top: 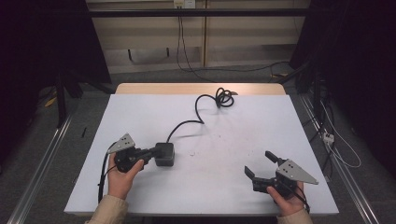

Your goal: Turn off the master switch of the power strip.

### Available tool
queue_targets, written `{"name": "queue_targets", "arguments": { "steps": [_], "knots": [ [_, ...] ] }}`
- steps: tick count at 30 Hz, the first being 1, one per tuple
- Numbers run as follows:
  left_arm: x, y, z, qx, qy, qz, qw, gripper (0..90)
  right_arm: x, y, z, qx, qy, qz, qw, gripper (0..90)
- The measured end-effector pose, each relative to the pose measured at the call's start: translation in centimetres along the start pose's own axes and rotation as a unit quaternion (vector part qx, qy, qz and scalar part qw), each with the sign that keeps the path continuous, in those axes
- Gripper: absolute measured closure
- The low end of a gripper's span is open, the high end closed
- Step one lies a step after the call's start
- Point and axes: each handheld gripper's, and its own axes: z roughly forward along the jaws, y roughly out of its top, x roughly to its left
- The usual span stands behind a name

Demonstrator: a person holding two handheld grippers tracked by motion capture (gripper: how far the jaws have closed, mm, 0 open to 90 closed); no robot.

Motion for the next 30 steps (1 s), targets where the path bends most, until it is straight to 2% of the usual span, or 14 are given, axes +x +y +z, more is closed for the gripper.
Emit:
{"name": "queue_targets", "arguments": {
  "steps": [8, 13, 30],
  "knots": [
    [-0.04, -0.07, 0.22, 0.009, 0.001, 0.004, 0.9999, 90.0, -0.06, 0.01, -0.03, 0.0, -0.001, -0.001, 1.0, 5.4],
    [-0.1, -0.11, 0.4, 0.018, 0.009, 0.008, 0.9998, 90.0, -0.02, 0.03, 0.0, -0.002, -0.002, 0.003, 1.0, 5.4],
    [-0.03, -0.09, 0.78, 0.022, 0.015, 0.009, 0.9996, 90.0, -0.11, 0.05, -0.05, -0.003, -0.002, 0.001, 1.0, 5.4]
  ]
}}
